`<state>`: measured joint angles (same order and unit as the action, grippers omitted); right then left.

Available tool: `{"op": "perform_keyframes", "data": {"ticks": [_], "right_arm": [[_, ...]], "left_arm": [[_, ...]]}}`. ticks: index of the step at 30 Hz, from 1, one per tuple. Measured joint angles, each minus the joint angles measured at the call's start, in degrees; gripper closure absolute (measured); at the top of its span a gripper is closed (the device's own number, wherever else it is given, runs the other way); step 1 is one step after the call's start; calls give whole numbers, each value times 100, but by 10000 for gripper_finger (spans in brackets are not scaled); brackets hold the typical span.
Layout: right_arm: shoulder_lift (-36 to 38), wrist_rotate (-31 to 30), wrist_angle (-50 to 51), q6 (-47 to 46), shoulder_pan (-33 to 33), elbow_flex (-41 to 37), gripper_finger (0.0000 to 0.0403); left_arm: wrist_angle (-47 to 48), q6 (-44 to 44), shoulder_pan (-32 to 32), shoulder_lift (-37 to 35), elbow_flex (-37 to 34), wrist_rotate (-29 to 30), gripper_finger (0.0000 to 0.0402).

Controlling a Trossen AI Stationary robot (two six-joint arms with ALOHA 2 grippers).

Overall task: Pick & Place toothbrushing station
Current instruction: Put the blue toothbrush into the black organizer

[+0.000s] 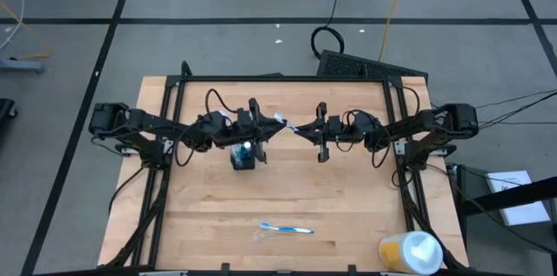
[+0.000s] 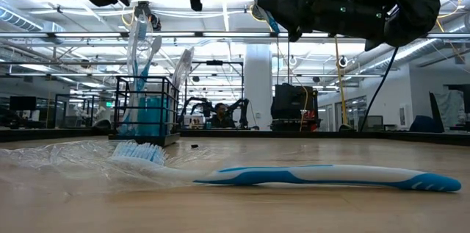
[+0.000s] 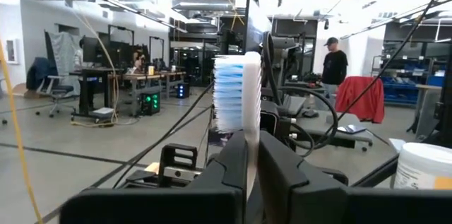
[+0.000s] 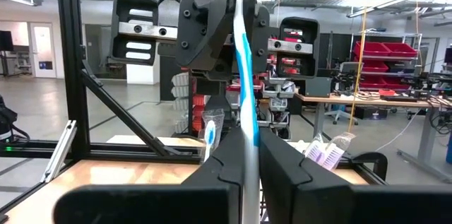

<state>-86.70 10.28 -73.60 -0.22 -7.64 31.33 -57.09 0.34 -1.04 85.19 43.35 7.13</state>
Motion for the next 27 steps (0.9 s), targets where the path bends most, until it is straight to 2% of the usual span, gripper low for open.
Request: {"op": "perform_keyframes", "data": {"ticks": [6, 12, 19, 22, 27], "right_arm": [[4, -6, 68, -9, 0, 2, 387], [-1, -399, 317, -176, 0, 0, 318], [0, -425, 401, -156, -31, -2, 262], [0, -428, 435, -152, -64, -2, 254], [-1, -433, 599, -191, -149, -4, 253]], "left_arm": [[-1, -5, 0, 0, -2, 14, 377], [479, -22, 12, -405, -7, 122, 391], [2487, 17, 333, -1601, 0, 799, 391], [3408, 236, 622, -2112, 2, 1083, 391], [4766, 886, 1271, -2596, -24, 1914, 391]]}}
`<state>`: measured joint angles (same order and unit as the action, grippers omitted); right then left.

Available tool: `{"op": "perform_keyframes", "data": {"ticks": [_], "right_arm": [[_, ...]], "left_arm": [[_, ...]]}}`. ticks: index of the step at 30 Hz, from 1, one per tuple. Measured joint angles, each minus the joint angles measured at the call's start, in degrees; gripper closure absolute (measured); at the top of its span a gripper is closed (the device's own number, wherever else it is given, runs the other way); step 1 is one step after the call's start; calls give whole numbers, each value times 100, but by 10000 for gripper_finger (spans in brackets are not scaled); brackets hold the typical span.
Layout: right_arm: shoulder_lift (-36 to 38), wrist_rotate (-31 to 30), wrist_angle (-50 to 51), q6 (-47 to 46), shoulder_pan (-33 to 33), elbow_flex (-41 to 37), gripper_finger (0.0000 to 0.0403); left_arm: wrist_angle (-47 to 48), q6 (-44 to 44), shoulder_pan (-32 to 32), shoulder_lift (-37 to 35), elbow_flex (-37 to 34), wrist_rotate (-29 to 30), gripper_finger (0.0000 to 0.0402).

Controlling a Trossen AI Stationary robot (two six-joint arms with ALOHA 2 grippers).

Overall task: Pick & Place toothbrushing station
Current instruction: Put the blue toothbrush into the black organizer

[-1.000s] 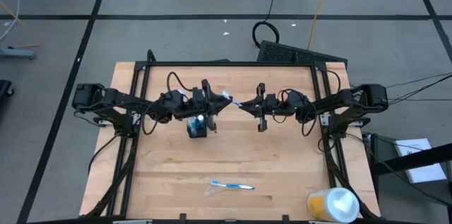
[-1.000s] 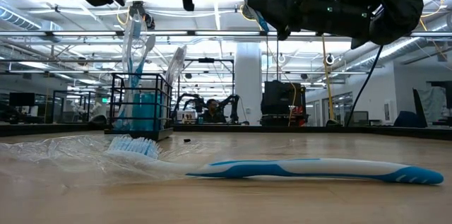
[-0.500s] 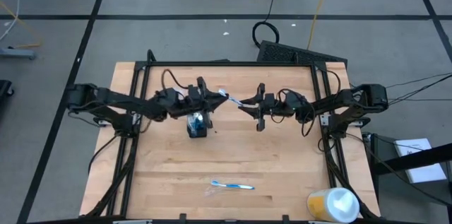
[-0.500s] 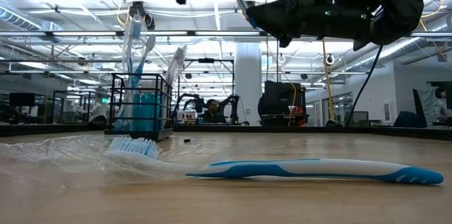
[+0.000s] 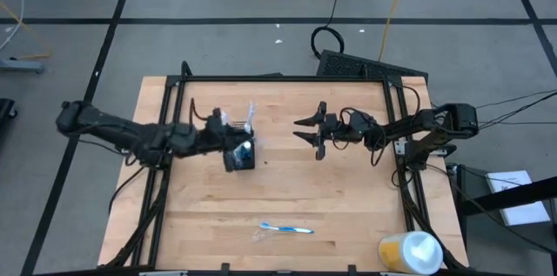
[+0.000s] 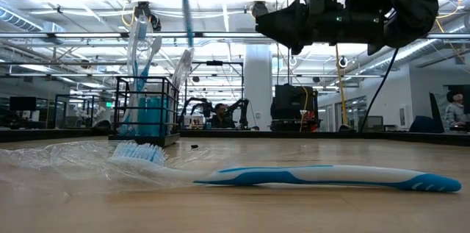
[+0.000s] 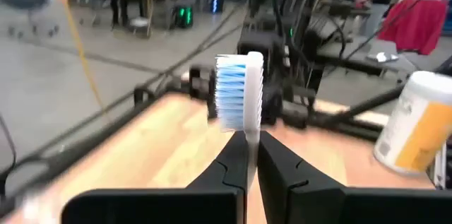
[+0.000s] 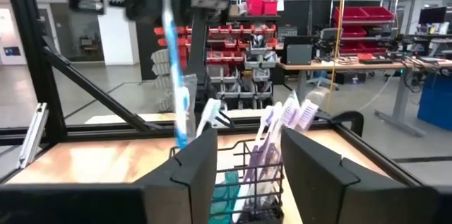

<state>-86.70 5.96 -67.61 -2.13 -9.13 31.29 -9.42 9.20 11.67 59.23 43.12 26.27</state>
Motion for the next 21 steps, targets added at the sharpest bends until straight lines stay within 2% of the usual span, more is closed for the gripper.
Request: {"op": "perform_keyframes", "data": {"ticks": [7, 11, 17, 21], "right_arm": [[1, -13, 72, -20, -71, 0, 259], [1, -11, 72, -22, -70, 0, 257], [1, -13, 67, -22, -65, -2, 261], [1, -13, 67, -22, -65, -2, 259]], "left_arm": [[290, 918, 750, -130, -533, 1279, 391], [487, 1406, 950, -134, -680, 1754, 391], [813, 1865, 1128, -132, -702, 2194, 391], [992, 2140, 1173, -120, -702, 2269, 391]]}}
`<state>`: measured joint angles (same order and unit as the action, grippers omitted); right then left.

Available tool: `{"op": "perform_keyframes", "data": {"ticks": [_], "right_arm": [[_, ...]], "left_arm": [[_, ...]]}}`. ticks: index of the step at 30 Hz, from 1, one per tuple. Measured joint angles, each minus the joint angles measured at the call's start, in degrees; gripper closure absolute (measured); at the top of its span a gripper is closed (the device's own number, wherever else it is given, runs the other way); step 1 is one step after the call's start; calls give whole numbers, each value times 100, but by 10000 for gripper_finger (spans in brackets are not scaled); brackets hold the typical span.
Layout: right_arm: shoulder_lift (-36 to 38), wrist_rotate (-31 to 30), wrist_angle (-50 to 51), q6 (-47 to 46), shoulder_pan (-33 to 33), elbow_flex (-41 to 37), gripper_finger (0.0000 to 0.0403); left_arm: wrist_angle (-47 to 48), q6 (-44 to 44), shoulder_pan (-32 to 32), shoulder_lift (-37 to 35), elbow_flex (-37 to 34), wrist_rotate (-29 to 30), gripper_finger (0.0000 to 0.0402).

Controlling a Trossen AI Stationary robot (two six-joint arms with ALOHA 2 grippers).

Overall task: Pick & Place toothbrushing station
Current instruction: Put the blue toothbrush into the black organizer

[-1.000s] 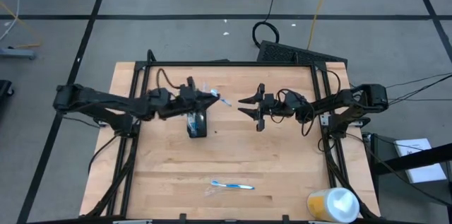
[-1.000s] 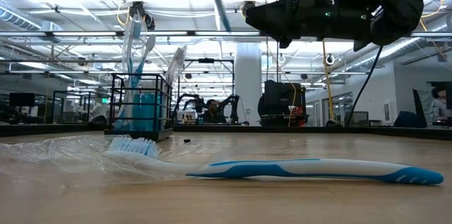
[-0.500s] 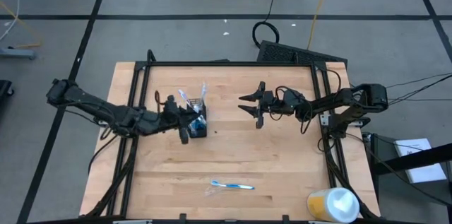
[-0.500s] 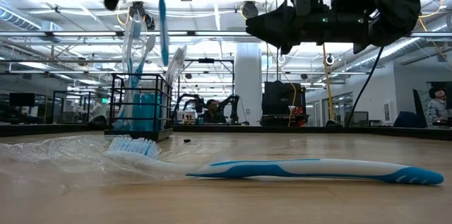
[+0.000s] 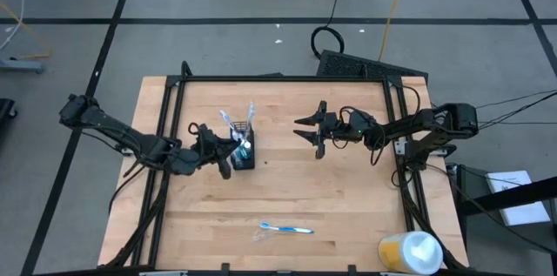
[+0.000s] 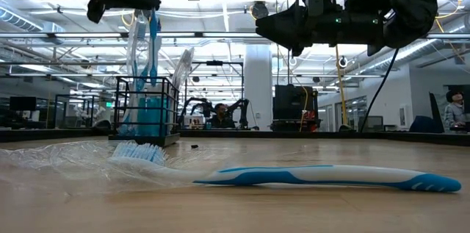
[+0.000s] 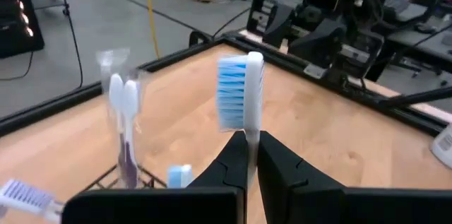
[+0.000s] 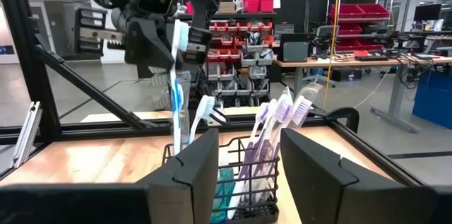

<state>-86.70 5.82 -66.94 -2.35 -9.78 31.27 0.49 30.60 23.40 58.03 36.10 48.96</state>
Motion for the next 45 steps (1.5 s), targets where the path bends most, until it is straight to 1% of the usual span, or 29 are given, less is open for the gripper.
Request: {"op": "perform_keyframes", "data": {"ticks": [4, 14, 20, 23, 27, 33, 41, 45], "right_arm": [[0, 0, -1, 0, 0, 0, 261], [0, -2, -4, 0, 0, 0, 263], [0, -1, -4, 0, 0, 0, 264], [0, -2, -4, 0, 0, 0, 264], [0, -2, -4, -2, 0, 0, 264], [0, -2, -4, -2, 0, 0, 264], [0, -2, -4, -2, 0, 0, 264], [0, -1, -4, 0, 0, 0, 264]], "left_arm": [[206, 273, -54, 267, 0, 19, 391], [185, 1008, -179, 1001, 0, 22, 391], [-102, 1233, -179, 1369, 6, 29, 381], [-225, 1240, -179, 1530, 9, 28, 385], [-236, 1329, -179, 1588, 9, 28, 390], [-223, 1371, -179, 1590, 9, 28, 371], [-197, 1326, -179, 1590, 9, -86, 384], [-195, 1323, -179, 1590, 9, -92, 354]]}}
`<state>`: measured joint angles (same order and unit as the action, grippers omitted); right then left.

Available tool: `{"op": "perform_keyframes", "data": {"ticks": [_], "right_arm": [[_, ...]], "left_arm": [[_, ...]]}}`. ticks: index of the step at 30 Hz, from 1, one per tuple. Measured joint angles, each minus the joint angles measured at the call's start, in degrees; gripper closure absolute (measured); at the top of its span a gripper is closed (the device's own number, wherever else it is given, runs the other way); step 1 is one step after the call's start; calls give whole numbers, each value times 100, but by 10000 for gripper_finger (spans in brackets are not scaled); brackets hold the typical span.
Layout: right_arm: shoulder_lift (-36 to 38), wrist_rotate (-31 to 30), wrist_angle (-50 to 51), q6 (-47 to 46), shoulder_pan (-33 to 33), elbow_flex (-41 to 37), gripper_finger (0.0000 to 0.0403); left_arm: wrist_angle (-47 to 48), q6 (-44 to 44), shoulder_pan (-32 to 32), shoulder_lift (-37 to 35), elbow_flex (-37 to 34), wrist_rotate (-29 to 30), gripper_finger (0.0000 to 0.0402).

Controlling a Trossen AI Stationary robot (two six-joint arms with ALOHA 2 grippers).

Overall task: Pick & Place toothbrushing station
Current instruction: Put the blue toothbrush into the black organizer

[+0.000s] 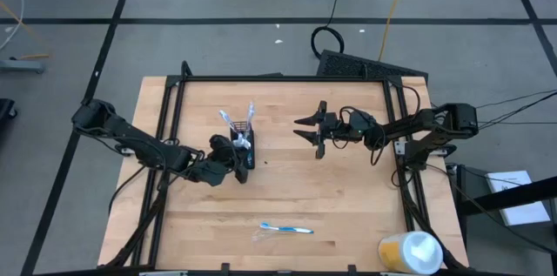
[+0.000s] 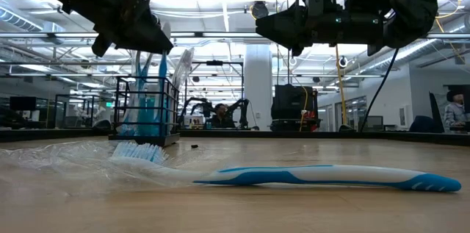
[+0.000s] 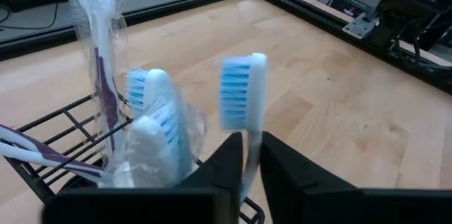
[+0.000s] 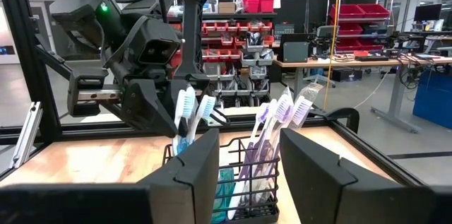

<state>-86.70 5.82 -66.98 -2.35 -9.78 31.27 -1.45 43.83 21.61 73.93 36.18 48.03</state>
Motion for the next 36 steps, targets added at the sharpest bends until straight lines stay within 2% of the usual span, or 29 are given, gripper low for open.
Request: {"op": "perform_keyframes", "data": {"ticks": [7, 16, 23, 36], "right_arm": [[0, -1, 2, -1, 0, 0, 264], [2, -1, 26, -2, 2, 0, 264], [2, 14, 42, -2, 8, 0, 264], [2, 17, 19, -3, 273, 0, 264]], "left_arm": [[-2, -6, 0, 0, 0, -7, 299], [-99, -371, 0, -176, 0, -24, 262], [-282, -1092, 0, -626, 0, -11, 257], [-608, -1787, 0, -1301, 0, 7, 256]]}}
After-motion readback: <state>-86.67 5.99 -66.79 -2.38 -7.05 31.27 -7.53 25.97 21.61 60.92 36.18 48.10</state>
